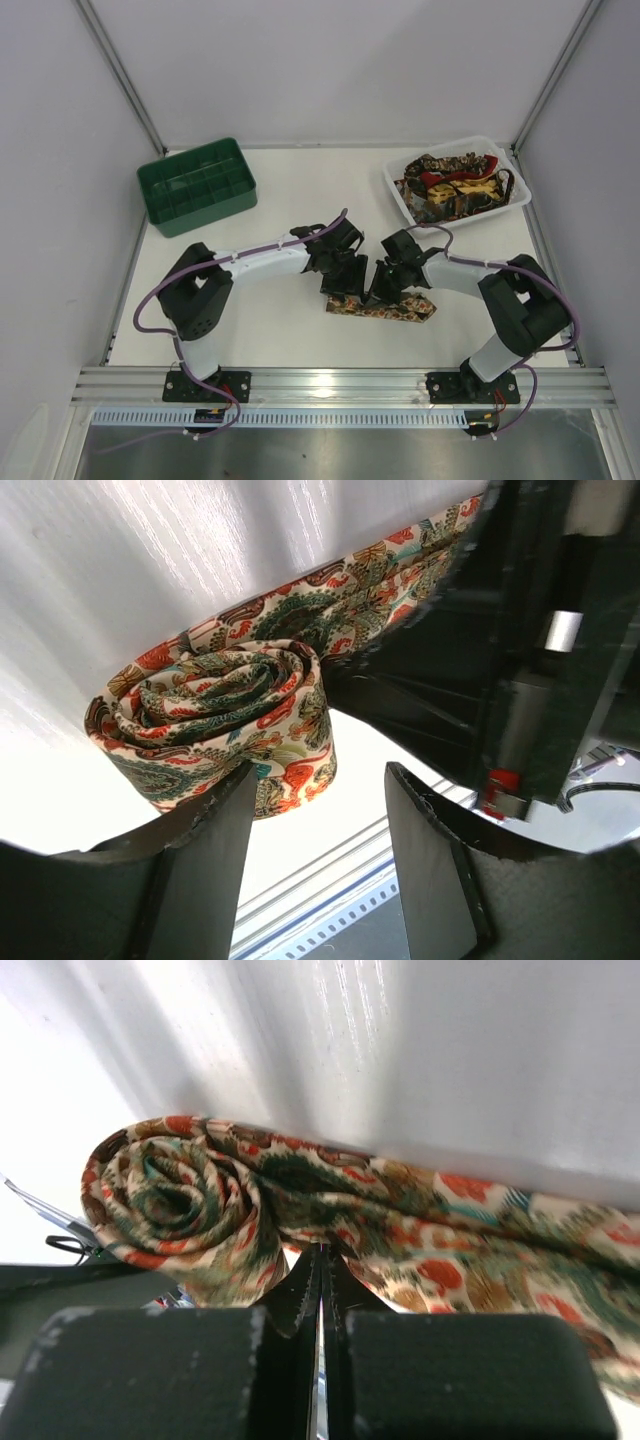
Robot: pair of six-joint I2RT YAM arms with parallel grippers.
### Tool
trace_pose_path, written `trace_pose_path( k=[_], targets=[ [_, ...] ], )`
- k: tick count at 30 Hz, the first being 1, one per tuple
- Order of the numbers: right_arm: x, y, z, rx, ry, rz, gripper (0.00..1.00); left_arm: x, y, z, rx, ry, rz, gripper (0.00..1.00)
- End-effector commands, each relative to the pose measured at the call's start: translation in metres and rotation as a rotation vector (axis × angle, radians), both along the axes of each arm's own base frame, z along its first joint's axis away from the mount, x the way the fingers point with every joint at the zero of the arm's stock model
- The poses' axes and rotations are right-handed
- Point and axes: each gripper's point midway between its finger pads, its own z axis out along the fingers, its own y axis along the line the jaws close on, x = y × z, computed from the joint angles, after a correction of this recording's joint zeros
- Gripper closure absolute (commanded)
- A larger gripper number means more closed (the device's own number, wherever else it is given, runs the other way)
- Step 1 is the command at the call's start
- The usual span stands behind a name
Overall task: Roll the ties
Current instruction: Roll the tie
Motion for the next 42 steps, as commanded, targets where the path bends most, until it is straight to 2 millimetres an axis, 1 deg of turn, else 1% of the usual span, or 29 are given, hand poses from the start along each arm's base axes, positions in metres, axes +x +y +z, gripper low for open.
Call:
trace_pose_path(
  k=[1, 5, 7, 9, 10, 12, 14, 15, 16, 18, 19, 20, 22, 23, 24, 25, 26, 27, 28, 29, 30, 32, 33, 34, 35, 37, 39, 40, 42],
  targets=[
    [0.015, -0.008, 0.023, -0.02, -0.067, -0.001, 1.0, 0.013, -0.003, 0.015, -0.038, -0.078, -0.009, 0.4],
    [0.025, -0.023, 0.037, -0.031, -0.113, -0.004, 1.0, 0.016, -0.01, 0.024, -0.079, -0.093, -0.027, 0.4],
    [0.027, -0.025, 0.046, -0.02, -0.136, 0.018, 1.0, 0.017, -0.012, 0.037, -0.112, -0.124, -0.043, 0.37],
    [0.03, -0.023, 0.055, 0.003, -0.148, 0.036, 0.97, 0.017, -0.011, 0.046, -0.134, -0.149, -0.051, 0.3],
    [0.031, -0.021, 0.057, 0.011, -0.154, 0.052, 0.96, 0.018, -0.012, 0.058, -0.166, -0.181, -0.059, 0.29],
    [0.031, -0.016, 0.064, 0.032, -0.162, 0.072, 0.92, 0.017, -0.011, 0.067, -0.197, -0.184, -0.07, 0.27],
    [0.032, -0.009, 0.072, 0.056, -0.177, 0.096, 0.84, 0.018, -0.009, 0.077, -0.221, -0.2, -0.075, 0.26],
    [0.031, -0.005, 0.076, 0.067, -0.183, 0.111, 0.83, 0.016, -0.007, 0.078, -0.226, -0.2, -0.077, 0.25],
    [0.033, -0.001, 0.082, 0.076, -0.194, 0.115, 0.8, 0.016, -0.005, 0.088, -0.251, -0.213, -0.074, 0.25],
    [0.03, 0.008, 0.089, 0.102, -0.195, 0.139, 0.77, 0.014, 0.0, 0.09, -0.264, -0.209, -0.073, 0.23],
    [0.031, 0.012, 0.091, 0.112, -0.196, 0.144, 0.76, 0.013, 0.004, 0.095, -0.274, -0.209, -0.067, 0.23],
    [0.03, 0.019, 0.095, 0.137, -0.183, 0.157, 0.75, 0.011, 0.01, 0.105, -0.284, -0.225, -0.062, 0.24],
    [0.024, 0.034, 0.1, 0.178, -0.168, 0.196, 0.75, 0.013, 0.028, 0.108, -0.275, -0.241, -0.03, 0.24],
    [0.025, 0.041, 0.104, 0.188, -0.17, 0.202, 0.74, 0.012, 0.038, 0.119, -0.292, -0.264, -0.008, 0.24],
    [0.024, 0.045, 0.104, 0.186, -0.168, 0.207, 0.74, 0.009, 0.049, 0.111, -0.282, -0.245, 0.009, 0.24],
    [0.021, 0.05, 0.104, 0.193, -0.169, 0.217, 0.74, 0.017, 0.062, 0.109, -0.289, -0.238, 0.06, 0.24],
    [0.02, 0.051, 0.101, 0.19, -0.154, 0.214, 0.74, 0.014, 0.067, 0.111, -0.325, -0.217, 0.06, 0.24],
    [0.017, 0.049, 0.092, 0.178, -0.124, 0.205, 0.74, 0.01, 0.072, 0.104, -0.356, -0.2, 0.065, 0.24],
    [0.016, 0.049, 0.089, 0.177, -0.12, 0.207, 0.74, 0.016, 0.08, 0.101, -0.372, -0.188, 0.096, 0.23],
    [0.016, 0.046, 0.083, 0.161, -0.119, 0.205, 0.74, 0.011, 0.08, 0.099, -0.408, -0.153, 0.083, 0.17],
    [0.015, 0.04, 0.073, 0.122, -0.117, 0.203, 0.74, 0.009, 0.081, 0.089, -0.427, -0.116, 0.088, 0.14],
    [0.016, 0.034, 0.065, 0.083, -0.126, 0.207, 0.74, 0.007, 0.08, 0.075, -0.425, -0.073, 0.086, 0.14],
    [0.015, 0.03, 0.058, 0.065, -0.123, 0.217, 0.73, 0.01, 0.079, 0.063, -0.408, -0.052, 0.092, 0.14],
    [0.017, 0.029, 0.055, 0.057, -0.123, 0.217, 0.73, 0.012, 0.077, 0.058, -0.41, -0.053, 0.09, 0.13],
    [0.019, 0.026, 0.051, 0.052, -0.12, 0.211, 0.73, 0.008, 0.077, 0.049, -0.417, -0.025, 0.09, 0.12],
    [0.018, 0.022, 0.044, 0.038, -0.106, 0.215, 0.74, 0.013, 0.071, 0.038, -0.437, -0.003, 0.101, 0.11],
    [0.015, 0.018, 0.039, 0.026, -0.097, 0.214, 0.73, 0.017, 0.067, 0.034, -0.448, 0.008, 0.097, 0.11],
    [0.014, 0.016, 0.039, 0.025, -0.099, 0.216, 0.73, 0.019, 0.065, 0.027, -0.442, 0.023, 0.101, 0.11],
    [0.013, 0.011, 0.036, 0.018, -0.096, 0.207, 0.73, 0.024, 0.061, 0.026, -0.447, 0.026, 0.096, 0.11]
  ],
)
